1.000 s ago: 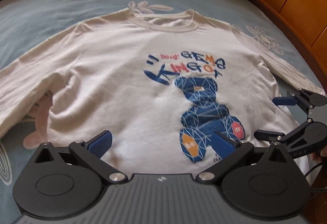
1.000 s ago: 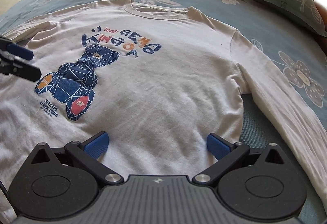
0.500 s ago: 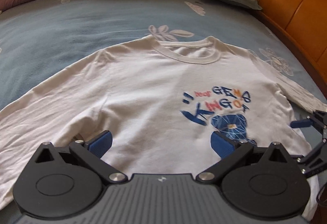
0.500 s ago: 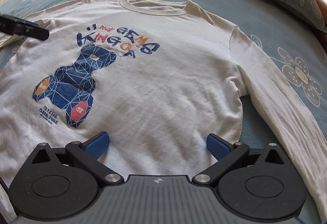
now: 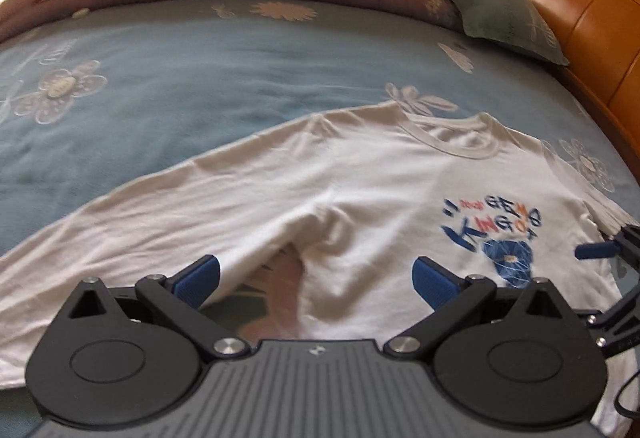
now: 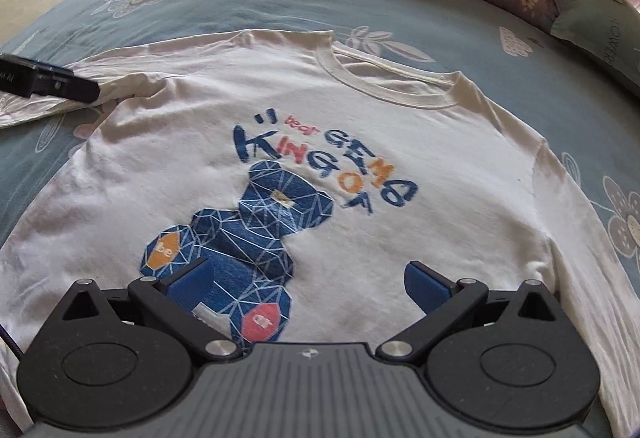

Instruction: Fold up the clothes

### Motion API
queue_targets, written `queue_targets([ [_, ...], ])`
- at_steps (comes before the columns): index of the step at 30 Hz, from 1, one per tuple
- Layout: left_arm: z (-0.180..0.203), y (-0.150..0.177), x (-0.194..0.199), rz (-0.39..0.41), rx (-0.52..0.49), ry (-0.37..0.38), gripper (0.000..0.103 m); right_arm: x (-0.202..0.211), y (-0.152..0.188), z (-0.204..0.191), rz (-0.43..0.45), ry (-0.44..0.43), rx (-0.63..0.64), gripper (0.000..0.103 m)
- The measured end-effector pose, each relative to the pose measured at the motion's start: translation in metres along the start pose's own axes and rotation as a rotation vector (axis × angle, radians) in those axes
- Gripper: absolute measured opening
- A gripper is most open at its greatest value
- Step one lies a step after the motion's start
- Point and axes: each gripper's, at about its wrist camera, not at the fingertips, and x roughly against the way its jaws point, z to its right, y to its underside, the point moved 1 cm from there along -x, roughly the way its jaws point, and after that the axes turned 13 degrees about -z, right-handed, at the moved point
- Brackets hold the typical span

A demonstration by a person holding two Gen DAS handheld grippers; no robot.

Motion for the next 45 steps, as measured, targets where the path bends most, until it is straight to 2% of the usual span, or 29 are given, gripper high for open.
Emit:
queue_targets([
  [4,-0.044,0.004,-0.020,-0.043,0.135,-0.064,0.102,-0.010,-0.010,-0.017,-0.011,-0.025,0.033,0.103],
  [6,-0.067,0.020,-0.028,-0.108,0.250,-0.065,0.102,-0.014,-0.013,-0.022,-0.026,-0.043,0.040,0.103],
  [7,-0.070,0.027,-0.024,-0.109,0.266,-0.055,0.102,-0.016,-0.015,-0.025,-0.036,-0.049,0.047,0.103],
  [11,-0.078,0.041,-0.006,-0.133,0.300,0.008,0.102,-0.021,-0.022,-0.033,-0.064,-0.063,0.075,0.103],
  [14,-0.095,0.026,0.010,-0.028,0.286,-0.048,0.102,-0.019,-0.031,-0.036,-0.051,-0.065,0.081,0.103],
  [16,-0.112,0.013,0.006,0.005,0.306,-0.103,0.102,-0.017,-0.039,-0.039,-0.032,-0.062,0.083,0.103],
  [17,-0.123,0.009,0.001,0.005,0.325,-0.121,0.102,-0.017,-0.044,-0.042,-0.025,-0.063,0.084,0.103],
  [20,-0.146,0.016,-0.020,-0.079,0.379,-0.153,0.102,-0.022,-0.060,-0.051,-0.022,-0.073,0.090,0.103],
  [24,-0.150,0.052,-0.007,-0.088,0.383,-0.158,0.102,-0.032,-0.074,-0.063,-0.045,-0.099,0.089,0.103],
  [27,-0.157,0.057,0.004,-0.117,0.391,-0.142,0.102,-0.039,-0.077,-0.069,-0.074,-0.089,0.083,0.103],
  [31,-0.180,0.045,0.013,-0.049,0.415,-0.171,0.102,-0.047,-0.080,-0.076,-0.113,-0.076,0.076,0.103],
  [35,-0.206,0.060,0.006,-0.084,0.512,-0.208,0.102,-0.053,-0.084,-0.081,-0.149,-0.063,0.073,0.103],
  [38,-0.210,0.078,0.017,-0.083,0.526,-0.207,0.102,-0.054,-0.085,-0.083,-0.161,-0.054,0.077,0.103],
  [45,-0.237,0.056,0.030,0.000,0.531,-0.210,0.102,-0.055,-0.086,-0.086,-0.163,-0.035,0.072,0.103],
])
